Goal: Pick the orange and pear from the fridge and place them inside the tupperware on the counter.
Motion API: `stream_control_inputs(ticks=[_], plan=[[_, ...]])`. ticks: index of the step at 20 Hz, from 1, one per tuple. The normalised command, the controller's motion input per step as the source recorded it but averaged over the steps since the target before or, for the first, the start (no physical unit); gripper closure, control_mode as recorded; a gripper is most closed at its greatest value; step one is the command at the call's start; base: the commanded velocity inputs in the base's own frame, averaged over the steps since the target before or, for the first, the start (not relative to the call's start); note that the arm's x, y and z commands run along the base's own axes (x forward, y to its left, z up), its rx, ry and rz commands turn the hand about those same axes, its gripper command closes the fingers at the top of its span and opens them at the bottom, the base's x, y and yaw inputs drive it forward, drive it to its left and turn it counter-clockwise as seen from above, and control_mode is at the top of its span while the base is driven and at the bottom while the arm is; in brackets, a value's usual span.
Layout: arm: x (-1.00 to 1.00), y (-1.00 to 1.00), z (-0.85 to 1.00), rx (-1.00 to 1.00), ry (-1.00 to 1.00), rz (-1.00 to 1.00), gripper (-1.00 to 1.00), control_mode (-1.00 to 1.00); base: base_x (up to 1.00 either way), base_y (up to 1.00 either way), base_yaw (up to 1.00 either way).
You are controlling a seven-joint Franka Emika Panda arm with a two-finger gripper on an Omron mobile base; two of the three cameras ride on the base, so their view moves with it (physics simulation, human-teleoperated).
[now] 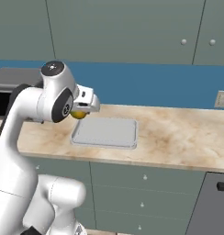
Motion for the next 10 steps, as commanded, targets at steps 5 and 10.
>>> stream_control_inputs(ticks=[5,10], plan=[[0.65,0.00,-0.86,0.05,0.05,0.05,1.00,-1.00,0.00,0.00,0.00],[0.70,0.21,-0.85,0.05,0.12,0.03,1.00,-1.00,0.00,0.00,0.00]])
